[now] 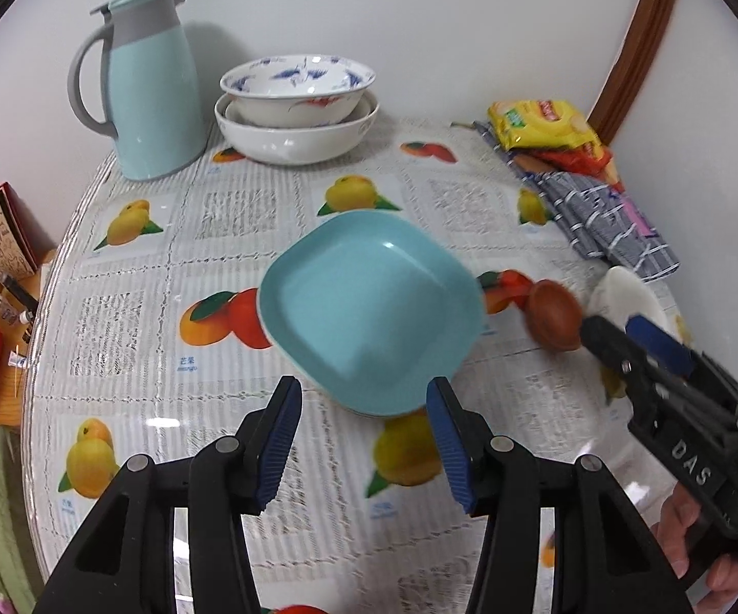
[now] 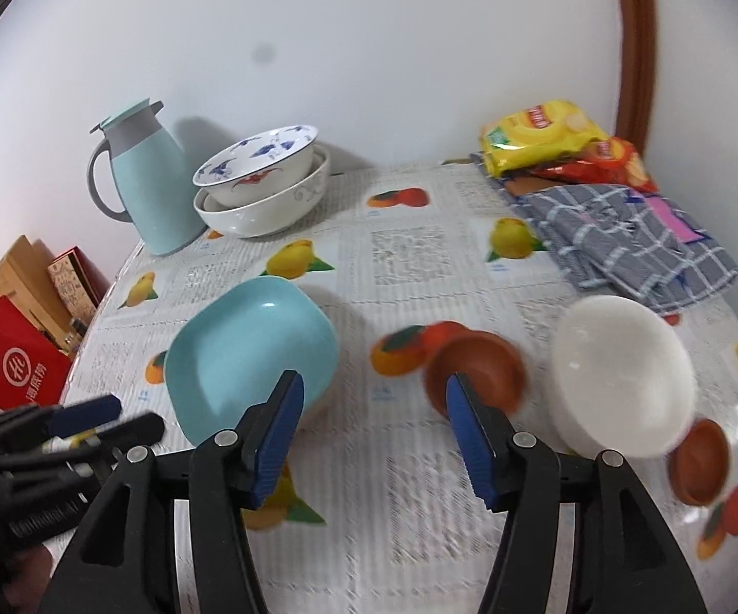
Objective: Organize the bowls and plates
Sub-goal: 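Withdraw both tools from the plates and move toward the brown clay bowls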
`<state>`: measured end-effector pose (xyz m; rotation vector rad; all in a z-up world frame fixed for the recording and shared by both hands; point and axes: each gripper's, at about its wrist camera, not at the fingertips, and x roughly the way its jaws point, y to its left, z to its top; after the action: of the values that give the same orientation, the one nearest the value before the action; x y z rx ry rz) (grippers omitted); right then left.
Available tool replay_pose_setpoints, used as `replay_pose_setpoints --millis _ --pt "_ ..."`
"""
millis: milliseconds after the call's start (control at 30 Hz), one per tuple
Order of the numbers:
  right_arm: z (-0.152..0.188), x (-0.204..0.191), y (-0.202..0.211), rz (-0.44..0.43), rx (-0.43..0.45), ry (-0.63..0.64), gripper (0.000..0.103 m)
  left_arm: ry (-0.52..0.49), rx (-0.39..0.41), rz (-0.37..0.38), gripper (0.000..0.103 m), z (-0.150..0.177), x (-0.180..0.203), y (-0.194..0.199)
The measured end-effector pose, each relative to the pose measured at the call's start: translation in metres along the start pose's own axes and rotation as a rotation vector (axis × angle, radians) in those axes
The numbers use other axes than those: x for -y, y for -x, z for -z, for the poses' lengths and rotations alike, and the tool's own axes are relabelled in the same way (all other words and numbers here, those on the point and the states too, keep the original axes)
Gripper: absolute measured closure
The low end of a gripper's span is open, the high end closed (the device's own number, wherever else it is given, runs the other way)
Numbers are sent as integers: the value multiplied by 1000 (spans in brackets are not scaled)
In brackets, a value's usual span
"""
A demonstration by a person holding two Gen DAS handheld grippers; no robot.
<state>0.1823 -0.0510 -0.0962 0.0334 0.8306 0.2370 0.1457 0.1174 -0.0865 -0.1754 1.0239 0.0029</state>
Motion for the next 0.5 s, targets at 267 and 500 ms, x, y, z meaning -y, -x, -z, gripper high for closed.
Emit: replay_pose_setpoints --millis 267,500 --pt "21 52 60 29 70 -92 42 -54 84 16 54 14 41 29" --pt "41 93 99 150 131 -70 26 -22 145 19 54 25 70 40"
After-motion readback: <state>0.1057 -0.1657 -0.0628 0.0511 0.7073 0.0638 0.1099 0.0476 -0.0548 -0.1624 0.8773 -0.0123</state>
